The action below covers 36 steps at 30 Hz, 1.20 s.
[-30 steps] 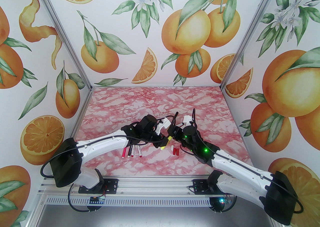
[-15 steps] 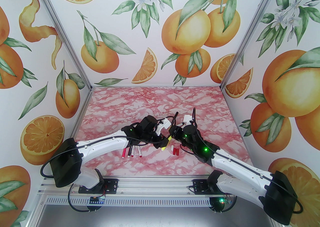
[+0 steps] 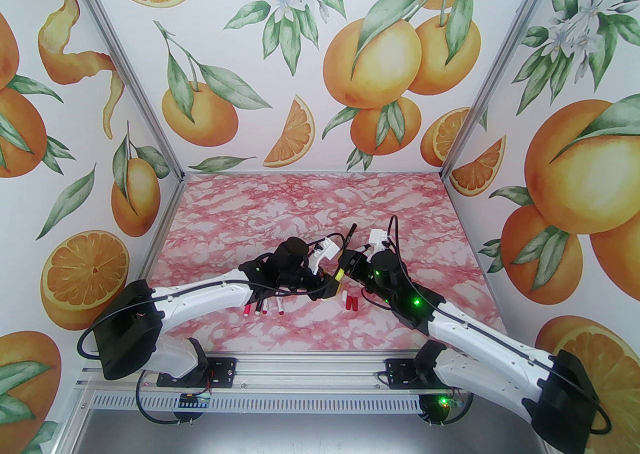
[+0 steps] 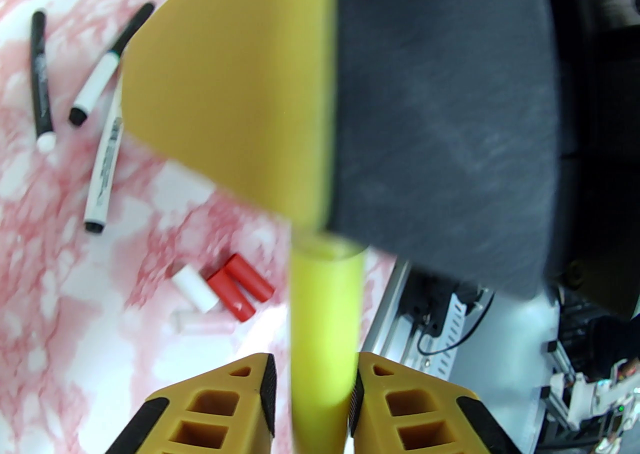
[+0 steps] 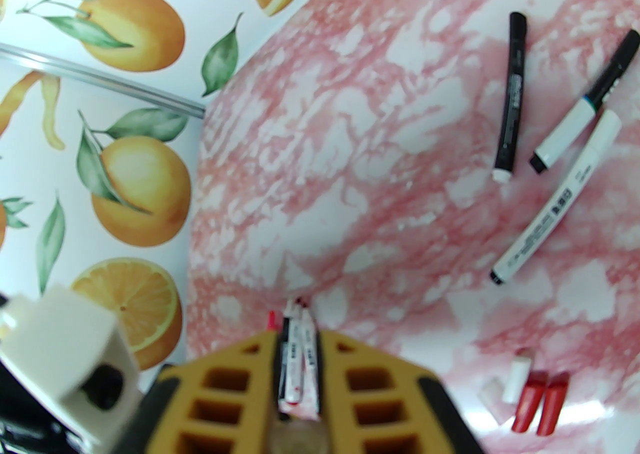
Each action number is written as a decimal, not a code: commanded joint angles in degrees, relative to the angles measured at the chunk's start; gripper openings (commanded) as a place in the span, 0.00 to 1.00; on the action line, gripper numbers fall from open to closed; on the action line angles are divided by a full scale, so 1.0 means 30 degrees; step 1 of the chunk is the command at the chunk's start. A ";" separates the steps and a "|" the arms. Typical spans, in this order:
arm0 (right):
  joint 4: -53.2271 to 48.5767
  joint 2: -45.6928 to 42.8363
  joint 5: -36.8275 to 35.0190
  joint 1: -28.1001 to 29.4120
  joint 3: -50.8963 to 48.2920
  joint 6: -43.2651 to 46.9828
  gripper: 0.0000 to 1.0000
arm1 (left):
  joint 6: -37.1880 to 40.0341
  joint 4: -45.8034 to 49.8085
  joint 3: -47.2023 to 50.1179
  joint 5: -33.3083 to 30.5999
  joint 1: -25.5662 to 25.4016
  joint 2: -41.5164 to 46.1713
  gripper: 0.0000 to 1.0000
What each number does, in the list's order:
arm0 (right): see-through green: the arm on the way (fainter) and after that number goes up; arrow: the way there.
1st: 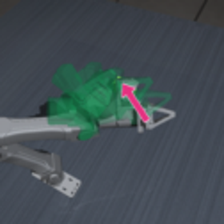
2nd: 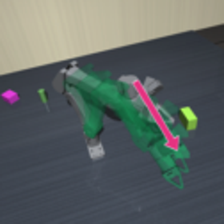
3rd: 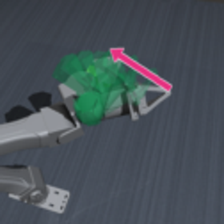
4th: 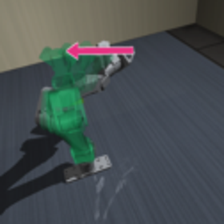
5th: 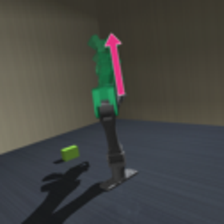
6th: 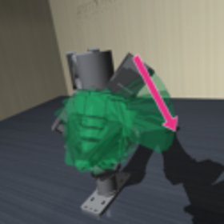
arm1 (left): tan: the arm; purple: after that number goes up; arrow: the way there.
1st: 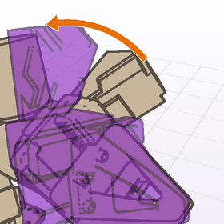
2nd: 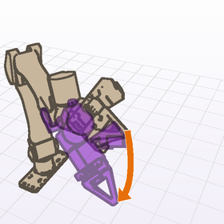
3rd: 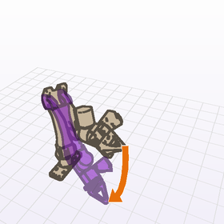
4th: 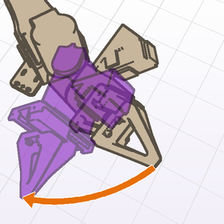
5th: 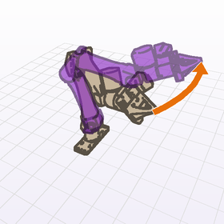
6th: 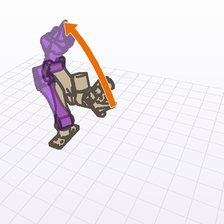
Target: Open the pen caps
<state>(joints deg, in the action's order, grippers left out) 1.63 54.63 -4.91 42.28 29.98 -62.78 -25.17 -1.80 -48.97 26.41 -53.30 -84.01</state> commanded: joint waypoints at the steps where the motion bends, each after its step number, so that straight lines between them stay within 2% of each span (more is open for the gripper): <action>1: 0.0717 -0.0332 0.0296 -0.0076 -0.0365 -0.0237 0.14 | -0.0502 -0.1939 0.0466 0.0105 -0.0094 0.0521 0.24; 4: 0.0816 -0.0367 0.0289 -0.0062 -0.0481 -0.0306 0.13 | -0.0540 -0.2043 0.0459 0.0071 -0.0088 0.0503 0.23; 6: 0.1098 -0.0507 0.0336 -0.0061 -0.0745 -0.0400 0.12 | -0.0440 -0.1978 0.0494 -0.0001 -0.0166 0.0282 0.14; 9: 0.1026 -0.0674 0.0131 -0.0084 -0.0884 -0.0416 0.11 | -0.0073 -0.1782 0.0568 -0.0253 -0.0310 0.0287 0.09; 14: 0.0780 -0.1173 -0.0459 -0.0170 -0.0783 0.0097 0.10 | 0.0884 -0.0665 0.0631 -0.0886 -0.0747 0.0350 0.05; 27: 0.1049 -0.2455 0.1092 -0.3272 -0.0175 0.2382 0.10 | 0.0685 -0.1356 0.1918 0.1419 -0.1123 0.1208 0.02; 32: 0.0063 -0.2392 0.1299 -0.4069 0.0669 0.3348 0.10 | 0.0685 -0.1056 0.2051 0.1130 -0.1130 0.1614 0.01; 36: -0.2113 -0.2562 0.0912 -0.4084 0.1162 0.4255 0.11 | 0.0693 -0.0643 0.2238 0.0062 -0.1115 0.2564 0.01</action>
<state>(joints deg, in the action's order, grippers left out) 0.27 47.64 -0.78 30.28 31.44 -53.54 -23.64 -4.16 -43.13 28.16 -56.69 -79.81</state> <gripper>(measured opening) 0.177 0.161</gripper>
